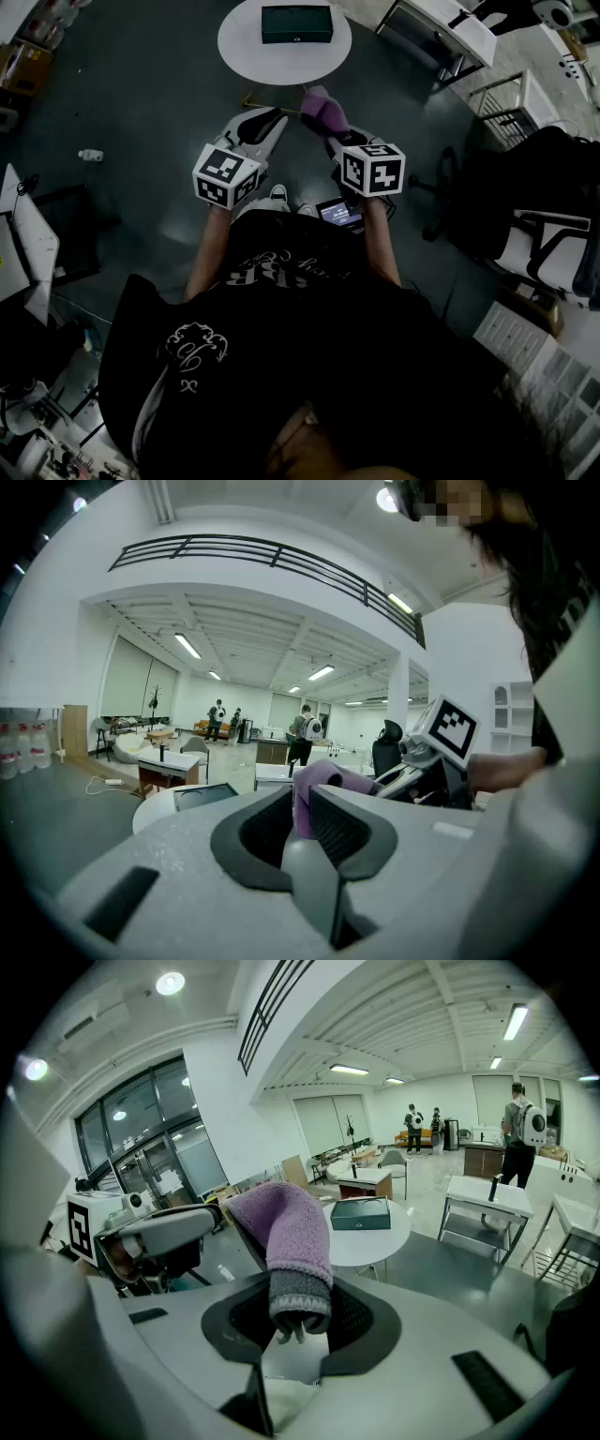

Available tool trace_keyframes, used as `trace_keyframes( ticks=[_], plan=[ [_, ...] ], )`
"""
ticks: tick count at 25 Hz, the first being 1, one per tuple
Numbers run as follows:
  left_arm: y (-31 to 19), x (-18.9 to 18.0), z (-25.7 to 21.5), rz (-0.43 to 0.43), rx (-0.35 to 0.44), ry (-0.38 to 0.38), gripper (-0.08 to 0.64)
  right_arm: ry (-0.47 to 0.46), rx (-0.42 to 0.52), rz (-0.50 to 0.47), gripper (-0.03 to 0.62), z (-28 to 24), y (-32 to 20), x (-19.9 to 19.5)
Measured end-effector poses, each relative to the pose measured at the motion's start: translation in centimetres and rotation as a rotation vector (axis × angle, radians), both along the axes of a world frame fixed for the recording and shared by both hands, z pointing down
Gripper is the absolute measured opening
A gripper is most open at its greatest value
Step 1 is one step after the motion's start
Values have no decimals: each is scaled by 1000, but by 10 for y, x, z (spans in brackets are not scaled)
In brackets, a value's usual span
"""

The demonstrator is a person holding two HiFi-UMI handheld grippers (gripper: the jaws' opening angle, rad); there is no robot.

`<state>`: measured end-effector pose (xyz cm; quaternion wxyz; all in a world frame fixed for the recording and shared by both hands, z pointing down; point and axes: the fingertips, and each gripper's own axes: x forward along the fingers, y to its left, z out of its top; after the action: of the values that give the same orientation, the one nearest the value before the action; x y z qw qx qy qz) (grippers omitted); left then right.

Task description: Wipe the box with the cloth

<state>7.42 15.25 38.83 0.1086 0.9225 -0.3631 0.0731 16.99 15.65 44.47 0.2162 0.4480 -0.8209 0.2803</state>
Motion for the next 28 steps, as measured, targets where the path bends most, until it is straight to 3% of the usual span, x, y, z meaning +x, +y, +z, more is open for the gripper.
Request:
trace_keyframes(
  ticks=[11, 21, 28],
  plan=[
    [30, 13, 1, -22, -2, -13, 66, -14, 2, -25, 100, 2, 28, 12],
    [56, 48, 1, -32, 4, -38, 66, -29, -23, -53, 100, 13, 53, 44],
    [52, 46, 2, -37, -5, -61, 66, -51, -30, -61, 100, 15, 48, 41]
  ],
)
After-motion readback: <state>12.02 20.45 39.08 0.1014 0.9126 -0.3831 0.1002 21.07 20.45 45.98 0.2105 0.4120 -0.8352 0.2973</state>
